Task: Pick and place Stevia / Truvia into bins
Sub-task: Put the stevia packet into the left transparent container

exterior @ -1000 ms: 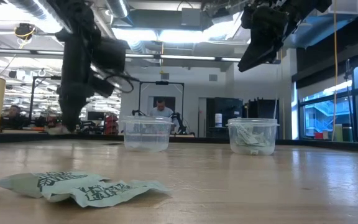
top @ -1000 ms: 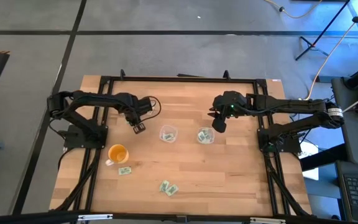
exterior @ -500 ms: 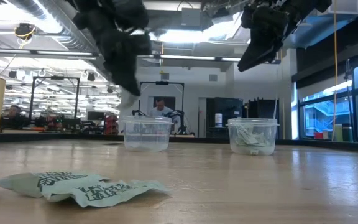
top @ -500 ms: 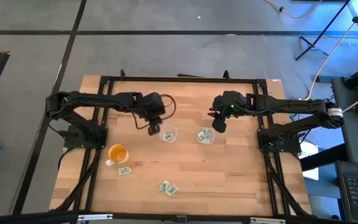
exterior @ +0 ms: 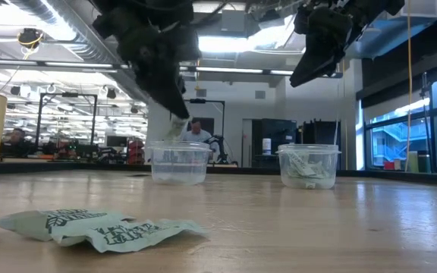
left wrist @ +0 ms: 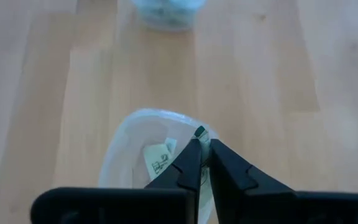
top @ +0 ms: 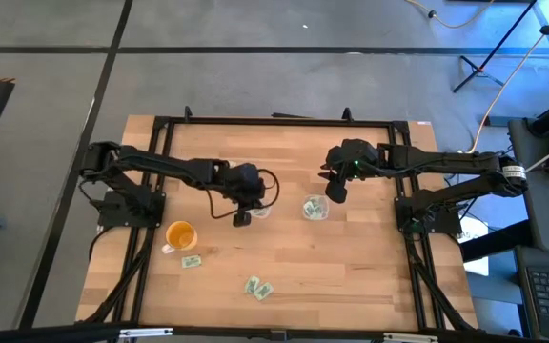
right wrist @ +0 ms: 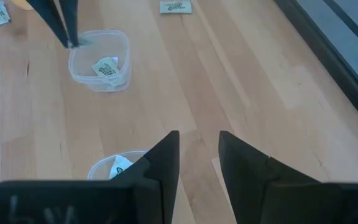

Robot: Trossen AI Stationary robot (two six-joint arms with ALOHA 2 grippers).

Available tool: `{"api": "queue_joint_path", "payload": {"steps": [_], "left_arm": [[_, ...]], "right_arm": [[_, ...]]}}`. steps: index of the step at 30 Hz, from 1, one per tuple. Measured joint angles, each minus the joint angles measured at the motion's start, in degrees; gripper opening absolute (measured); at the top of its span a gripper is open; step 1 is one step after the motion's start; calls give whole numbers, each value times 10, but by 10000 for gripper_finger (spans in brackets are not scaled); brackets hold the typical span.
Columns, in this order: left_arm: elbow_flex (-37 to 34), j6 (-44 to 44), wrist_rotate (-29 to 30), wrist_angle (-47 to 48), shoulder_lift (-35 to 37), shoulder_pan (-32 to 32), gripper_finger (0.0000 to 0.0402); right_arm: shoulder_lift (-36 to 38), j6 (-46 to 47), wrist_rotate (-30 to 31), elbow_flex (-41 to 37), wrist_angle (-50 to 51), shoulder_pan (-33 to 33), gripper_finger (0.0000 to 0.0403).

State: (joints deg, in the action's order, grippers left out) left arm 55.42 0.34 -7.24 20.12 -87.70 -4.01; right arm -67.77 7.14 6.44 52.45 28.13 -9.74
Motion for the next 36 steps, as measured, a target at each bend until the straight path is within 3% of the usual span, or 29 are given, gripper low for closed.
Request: {"api": "queue_joint_path", "payload": {"steps": [7, 13, 23, 26, 32, 36], "left_arm": [[0, 0, 63, -2, -37, 2, 18], [0, 0, 62, 0, -55, -3, 21], [12, 15, 62, 11, -38, -3, 74], [31, 25, 67, 51, -26, -3, 85], [56, 14, 204, 177, 5, -25, 96], [56, -24, 207, 219, 8, -69, 102]], "right_arm": [[0, 0, 0, 0, 0, 0, 116], [0, 1, 0, 0, 0, 0, 116], [0, 1, 0, 0, 6, 0, 116], [0, 1, 0, 0, 6, 0, 116], [0, 2, 0, 0, 14, 0, 116], [0, 1, 0, 0, 13, 0, 116]]}}
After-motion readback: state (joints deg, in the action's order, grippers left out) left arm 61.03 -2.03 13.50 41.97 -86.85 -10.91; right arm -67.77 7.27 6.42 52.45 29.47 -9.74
